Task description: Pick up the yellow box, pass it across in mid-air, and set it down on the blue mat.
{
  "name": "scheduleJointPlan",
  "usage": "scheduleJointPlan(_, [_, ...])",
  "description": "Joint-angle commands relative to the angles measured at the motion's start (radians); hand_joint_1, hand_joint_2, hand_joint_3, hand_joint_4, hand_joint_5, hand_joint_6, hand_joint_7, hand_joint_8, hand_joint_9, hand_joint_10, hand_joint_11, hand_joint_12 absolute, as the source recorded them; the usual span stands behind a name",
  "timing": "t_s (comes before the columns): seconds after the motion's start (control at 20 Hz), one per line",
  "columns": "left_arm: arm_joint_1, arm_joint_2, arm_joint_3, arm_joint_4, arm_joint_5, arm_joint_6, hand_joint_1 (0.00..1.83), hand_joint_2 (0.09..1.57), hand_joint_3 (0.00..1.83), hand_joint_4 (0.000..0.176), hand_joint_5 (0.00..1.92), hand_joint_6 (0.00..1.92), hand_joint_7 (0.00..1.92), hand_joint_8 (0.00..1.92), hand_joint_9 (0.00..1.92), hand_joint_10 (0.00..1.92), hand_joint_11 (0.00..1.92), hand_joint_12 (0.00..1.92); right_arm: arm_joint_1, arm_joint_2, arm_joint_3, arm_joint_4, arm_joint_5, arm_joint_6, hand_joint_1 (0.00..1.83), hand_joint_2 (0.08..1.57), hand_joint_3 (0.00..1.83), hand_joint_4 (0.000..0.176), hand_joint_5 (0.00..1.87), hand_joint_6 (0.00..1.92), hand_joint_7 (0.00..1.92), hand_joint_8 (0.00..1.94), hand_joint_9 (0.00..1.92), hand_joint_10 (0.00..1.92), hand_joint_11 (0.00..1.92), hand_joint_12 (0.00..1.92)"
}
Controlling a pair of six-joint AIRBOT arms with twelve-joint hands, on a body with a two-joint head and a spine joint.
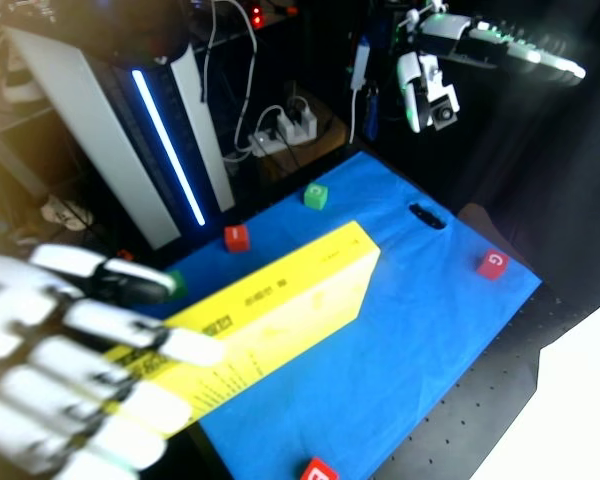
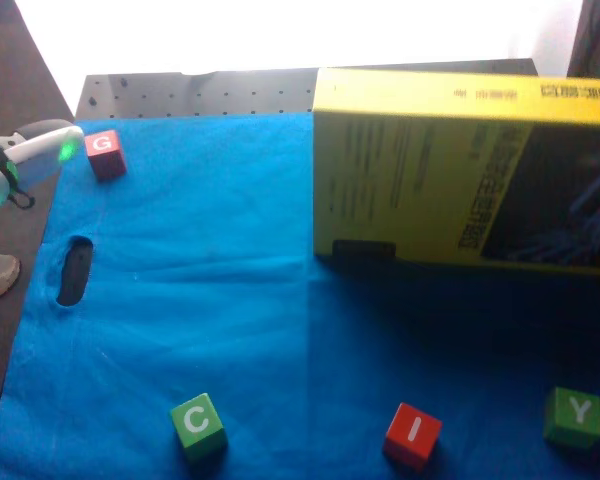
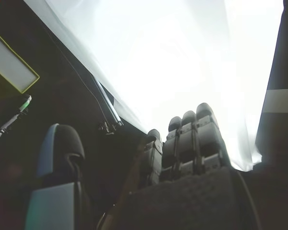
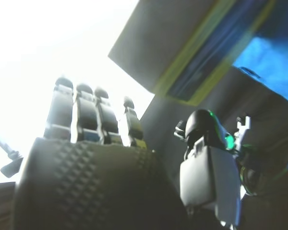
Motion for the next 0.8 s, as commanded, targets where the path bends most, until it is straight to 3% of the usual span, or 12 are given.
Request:
scheduleJointPlan(0.0, [-0.007,-0.004,-0.002,0.011,-0.122,-0.002,0.74,1.07,0.00,0.167,0.00,0.00,0.00,0.00,0.00,0.00,0.00,0.00,0.005,0.008,-0.005,0.001,0.154,0.000,0.17,1.15,0.00,0.157,0.00,0.00,0.00,0.00,0.00,0.00,0.00,0.00])
scheduleJointPlan(0.05, [-0.006,-0.004,-0.002,0.011,-0.122,-0.002,0.76,1.08,0.00,0.161,0.00,0.00,0.00,0.00,0.00,0.00,0.00,0.00,0.005,0.016,-0.011,-0.006,0.179,0.000,0.17,1.16,0.01,0.129,0.00,0.00,0.00,0.00,0.00,0.00,0.00,0.00])
scheduleJointPlan(0.1, [-0.005,-0.005,-0.002,0.011,-0.124,-0.002,0.75,1.10,0.01,0.160,0.00,0.00,0.00,0.00,0.00,0.00,0.00,0.00,0.005,0.021,-0.017,-0.010,0.201,0.000,0.18,1.15,0.00,0.129,0.00,0.00,0.00,0.00,0.00,0.00,0.00,0.00])
scheduleJointPlan(0.15, [-0.005,-0.005,-0.002,0.011,-0.128,-0.002,0.71,1.12,0.01,0.157,0.00,0.00,0.00,0.00,0.00,0.00,0.00,0.00,0.004,0.026,-0.026,-0.012,0.233,0.000,0.15,1.17,0.01,0.093,0.00,0.00,0.00,0.00,0.00,0.00,0.00,0.00])
scheduleJointPlan(0.2, [-0.005,-0.005,-0.002,0.012,-0.133,-0.002,0.69,1.14,0.02,0.136,0.00,0.00,0.00,0.00,0.00,0.00,0.00,0.00,0.004,0.030,-0.035,-0.015,0.273,0.000,0.14,1.17,0.01,0.107,0.00,0.00,0.00,0.00,0.00,0.00,0.00,0.00])
scheduleJointPlan(0.25, [-0.004,-0.004,-0.002,0.012,-0.138,-0.002,0.67,1.14,0.02,0.138,0.00,0.00,0.00,0.00,0.00,0.00,0.00,0.00,0.004,0.033,-0.042,-0.015,0.310,0.000,0.12,1.20,0.02,0.087,0.00,0.00,0.00,0.00,0.00,0.00,0.00,0.00])
scheduleJointPlan(0.3, [-0.003,-0.004,-0.002,0.011,-0.139,-0.002,0.66,1.15,0.02,0.154,0.00,0.00,0.00,0.00,0.00,0.00,0.00,0.00,0.003,0.035,-0.045,-0.016,0.329,0.000,0.12,1.22,0.02,0.071,0.00,0.00,0.00,0.00,0.00,0.00,0.00,0.00])
scheduleJointPlan(0.4, [0.001,-0.003,-0.001,0.011,-0.136,-0.002,0.69,1.15,0.01,0.175,0.01,0.00,0.00,0.00,0.00,0.00,0.00,0.00,0.003,0.036,-0.048,-0.023,0.366,0.000,0.15,1.25,0.02,0.072,0.00,0.00,0.00,0.00,0.00,0.00,0.00,0.00])
scheduleJointPlan(0.45, [0.001,-0.003,-0.001,0.011,-0.137,-0.002,0.62,1.16,0.01,0.173,0.00,0.00,0.00,0.00,0.00,0.00,0.00,0.00,0.003,0.036,-0.049,-0.025,0.376,0.000,0.16,1.29,0.01,0.058,0.00,0.00,0.00,0.00,0.00,0.00,0.00,0.00])
scheduleJointPlan(0.55, [0.001,0.000,-0.001,0.020,-0.145,-0.002,0.53,1.18,0.02,0.175,0.00,0.00,0.00,0.00,0.00,0.00,0.00,0.00,0.003,0.036,-0.050,-0.031,0.394,0.000,0.21,1.29,0.00,0.082,0.00,0.00,0.00,0.00,0.00,0.00,0.00,0.00])
scheduleJointPlan(0.7, [0.001,0.008,-0.001,0.030,-0.147,-0.002,0.49,1.19,0.01,0.176,0.00,0.00,0.00,0.00,0.00,0.00,0.00,0.00,0.003,0.036,-0.052,-0.042,0.398,0.000,0.22,1.32,0.01,0.067,0.00,0.00,0.00,0.00,0.00,0.00,0.04,0.02])
scheduleJointPlan(0.75, [0.001,0.009,-0.001,0.030,-0.148,-0.002,0.47,1.18,0.01,0.176,0.00,0.00,0.00,0.00,0.00,0.00,0.00,0.00,0.003,0.036,-0.053,-0.045,0.398,0.000,0.24,1.31,0.00,0.069,0.00,0.00,0.00,0.00,0.00,0.00,0.01,0.00])
